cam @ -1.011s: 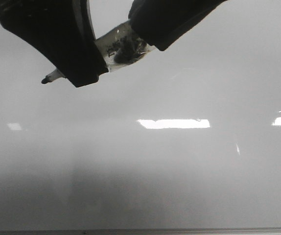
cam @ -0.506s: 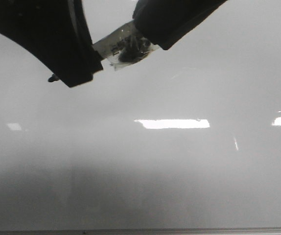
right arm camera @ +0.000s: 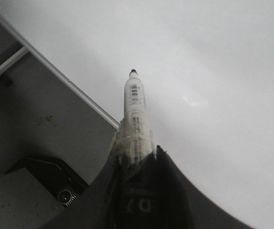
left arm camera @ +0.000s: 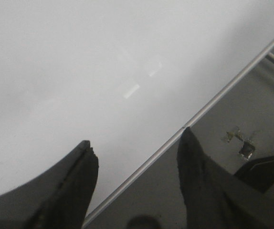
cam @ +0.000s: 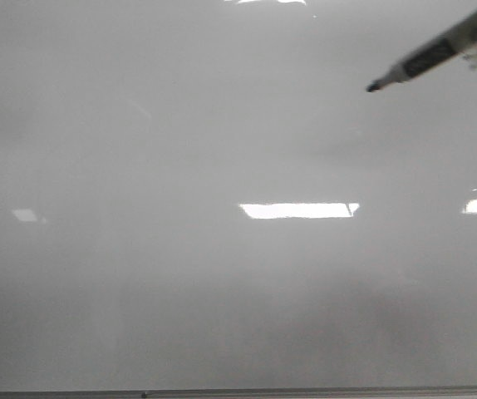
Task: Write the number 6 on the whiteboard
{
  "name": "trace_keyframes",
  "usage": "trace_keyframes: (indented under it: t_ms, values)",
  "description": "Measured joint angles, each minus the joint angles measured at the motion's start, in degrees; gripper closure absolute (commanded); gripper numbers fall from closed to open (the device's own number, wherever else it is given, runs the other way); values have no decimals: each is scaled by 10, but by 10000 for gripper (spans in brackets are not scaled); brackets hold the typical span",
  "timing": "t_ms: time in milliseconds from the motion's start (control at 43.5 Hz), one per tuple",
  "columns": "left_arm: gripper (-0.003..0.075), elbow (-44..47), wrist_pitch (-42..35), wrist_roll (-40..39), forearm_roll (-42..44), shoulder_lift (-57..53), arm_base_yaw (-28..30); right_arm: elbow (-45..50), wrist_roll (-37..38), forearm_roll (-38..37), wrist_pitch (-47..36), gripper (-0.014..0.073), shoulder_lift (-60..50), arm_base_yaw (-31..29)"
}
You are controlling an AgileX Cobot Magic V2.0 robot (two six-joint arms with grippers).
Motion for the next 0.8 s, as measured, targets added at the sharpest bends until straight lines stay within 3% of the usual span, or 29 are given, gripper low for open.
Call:
trace_keyframes:
  t_ms: [161,391,598,805]
  values:
    - [356,32,-23,-6,0,-44,28,110,82,-8,-95,659,-86,-17]
    - [356,37,-26,-7,-5,-43,29,209,93,17,-260,659,-112,-17]
    - [356,37,-38,-7,-9,-41,29,218,94,47,-374,659,-86,-17]
    - [356,37,-40,-7,-12,-40,29,186,94,52,-398,659,-16,-17]
